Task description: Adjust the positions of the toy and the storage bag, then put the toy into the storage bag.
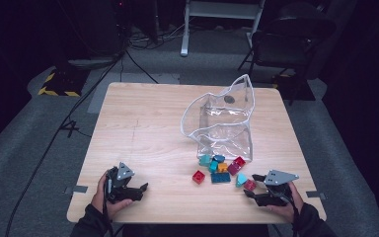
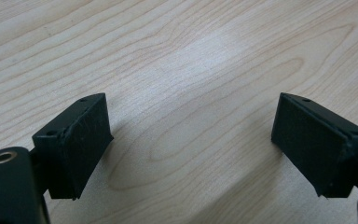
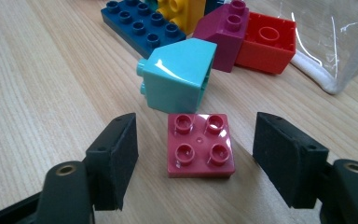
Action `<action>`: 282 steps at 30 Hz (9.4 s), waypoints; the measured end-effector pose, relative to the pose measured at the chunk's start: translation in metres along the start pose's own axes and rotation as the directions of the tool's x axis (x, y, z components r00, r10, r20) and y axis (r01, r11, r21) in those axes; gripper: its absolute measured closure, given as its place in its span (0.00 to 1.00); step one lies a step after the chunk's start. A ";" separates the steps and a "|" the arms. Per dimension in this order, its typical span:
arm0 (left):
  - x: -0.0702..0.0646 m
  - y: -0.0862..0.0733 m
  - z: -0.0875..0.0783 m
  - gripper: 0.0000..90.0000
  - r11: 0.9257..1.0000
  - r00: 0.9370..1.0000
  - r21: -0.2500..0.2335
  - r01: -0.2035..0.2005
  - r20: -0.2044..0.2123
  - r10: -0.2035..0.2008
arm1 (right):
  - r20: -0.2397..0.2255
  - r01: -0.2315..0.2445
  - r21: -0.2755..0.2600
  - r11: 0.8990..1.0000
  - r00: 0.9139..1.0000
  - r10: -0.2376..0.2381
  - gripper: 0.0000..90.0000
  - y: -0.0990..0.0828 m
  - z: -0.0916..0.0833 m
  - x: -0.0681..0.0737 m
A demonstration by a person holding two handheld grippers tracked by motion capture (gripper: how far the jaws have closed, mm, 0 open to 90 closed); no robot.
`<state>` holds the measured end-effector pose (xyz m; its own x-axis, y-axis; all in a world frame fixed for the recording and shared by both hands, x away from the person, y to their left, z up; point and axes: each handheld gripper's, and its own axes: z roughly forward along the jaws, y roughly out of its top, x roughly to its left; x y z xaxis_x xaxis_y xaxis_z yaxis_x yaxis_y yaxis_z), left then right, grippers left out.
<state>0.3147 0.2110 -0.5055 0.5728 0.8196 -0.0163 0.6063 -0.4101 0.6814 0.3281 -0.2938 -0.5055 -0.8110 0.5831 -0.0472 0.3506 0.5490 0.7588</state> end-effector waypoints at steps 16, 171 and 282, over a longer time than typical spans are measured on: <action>0.001 0.000 0.000 0.13 1.000 1.000 0.001 -0.006 0.003 0.006 | 0.007 -0.013 -0.012 1.000 1.000 0.013 0.66 -0.002 -0.003 -0.011; 0.001 0.001 0.001 0.13 1.000 1.000 0.002 -0.022 0.022 0.022 | 0.260 0.101 -0.354 0.930 0.966 -0.006 0.48 0.173 -0.070 -0.041; 0.001 0.001 0.001 0.13 1.000 1.000 0.002 -0.017 0.019 0.017 | 0.119 -0.006 -0.174 0.985 0.993 0.027 0.64 0.030 -0.014 0.007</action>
<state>0.3162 0.2106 -0.5056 0.5935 0.8046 -0.0182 0.5971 -0.4251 0.6803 0.3268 -0.2819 -0.4746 -0.7399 0.6647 -0.1035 0.2688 0.4332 0.8603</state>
